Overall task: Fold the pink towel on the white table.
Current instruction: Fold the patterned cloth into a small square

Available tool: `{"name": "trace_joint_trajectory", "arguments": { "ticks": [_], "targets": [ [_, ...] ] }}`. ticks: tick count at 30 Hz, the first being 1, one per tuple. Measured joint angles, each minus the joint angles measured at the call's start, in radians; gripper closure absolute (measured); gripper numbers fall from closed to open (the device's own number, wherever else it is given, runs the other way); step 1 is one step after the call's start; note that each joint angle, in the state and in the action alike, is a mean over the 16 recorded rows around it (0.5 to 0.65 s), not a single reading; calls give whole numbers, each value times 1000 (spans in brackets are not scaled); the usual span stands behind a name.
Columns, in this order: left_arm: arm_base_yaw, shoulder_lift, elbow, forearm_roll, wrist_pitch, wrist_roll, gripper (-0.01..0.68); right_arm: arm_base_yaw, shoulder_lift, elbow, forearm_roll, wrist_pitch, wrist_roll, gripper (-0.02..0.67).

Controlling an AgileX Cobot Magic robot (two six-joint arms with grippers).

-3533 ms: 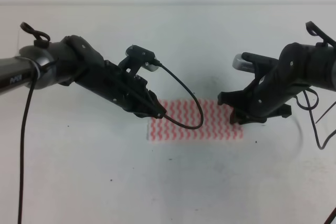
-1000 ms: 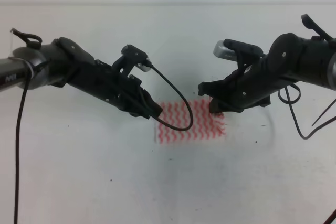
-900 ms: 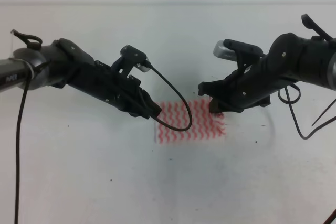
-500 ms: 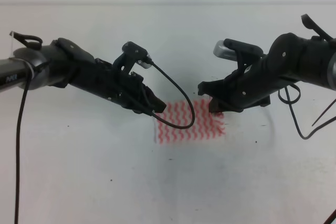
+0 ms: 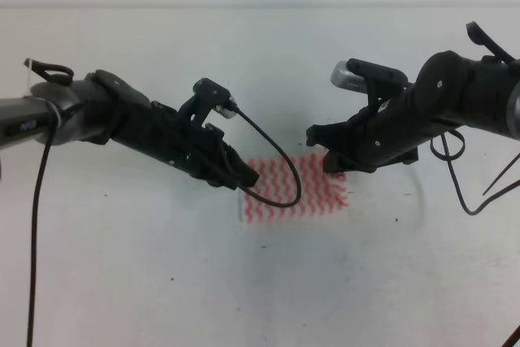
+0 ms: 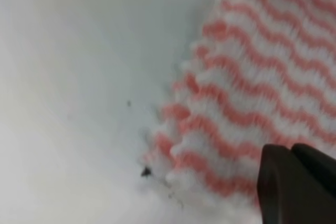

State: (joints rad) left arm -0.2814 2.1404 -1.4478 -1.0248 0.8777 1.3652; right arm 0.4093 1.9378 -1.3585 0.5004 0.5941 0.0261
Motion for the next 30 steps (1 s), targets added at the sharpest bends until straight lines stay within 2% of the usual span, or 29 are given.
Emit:
{"name": "trace_joint_trajectory", "arguments": {
  "ticks": [30],
  "targets": [
    [1, 38, -1, -53, 23, 15, 678, 31, -3, -30, 32, -8, -2, 666]
  ]
}}
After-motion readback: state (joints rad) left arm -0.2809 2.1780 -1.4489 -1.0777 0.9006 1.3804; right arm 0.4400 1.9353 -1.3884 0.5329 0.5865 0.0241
